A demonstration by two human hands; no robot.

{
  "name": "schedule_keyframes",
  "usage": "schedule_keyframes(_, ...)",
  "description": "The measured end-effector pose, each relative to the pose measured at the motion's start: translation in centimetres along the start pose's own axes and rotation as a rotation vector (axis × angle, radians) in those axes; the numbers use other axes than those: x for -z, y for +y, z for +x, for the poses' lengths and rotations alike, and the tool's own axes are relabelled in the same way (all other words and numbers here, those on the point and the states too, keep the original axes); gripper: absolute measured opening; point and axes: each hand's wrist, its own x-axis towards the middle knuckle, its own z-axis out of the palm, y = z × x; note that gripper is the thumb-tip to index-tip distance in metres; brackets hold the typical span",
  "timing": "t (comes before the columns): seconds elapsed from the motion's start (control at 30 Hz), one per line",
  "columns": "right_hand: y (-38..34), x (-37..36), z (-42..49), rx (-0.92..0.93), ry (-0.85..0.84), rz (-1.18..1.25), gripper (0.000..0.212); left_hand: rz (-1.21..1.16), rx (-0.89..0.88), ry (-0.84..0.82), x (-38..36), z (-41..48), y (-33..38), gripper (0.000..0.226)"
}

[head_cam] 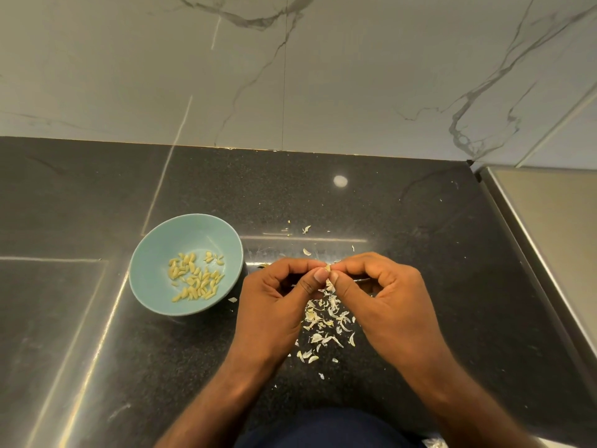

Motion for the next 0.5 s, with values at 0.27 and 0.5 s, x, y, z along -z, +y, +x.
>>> schedule_keyframes(0.27, -0.13, -0.71, -0.43, -0.044, 0.054, 0.107, 0.002, 0.039, -0.042, 0.012, -0.09, -0.13, -0.07, 0.013)
schedule_keyframes(0.5, -0.22, -0.85, -0.12, -0.106, 0.055, 0.170, 0.006, -0.086, 0.088, -0.031, -0.36, -0.07, -0.24, 0.019)
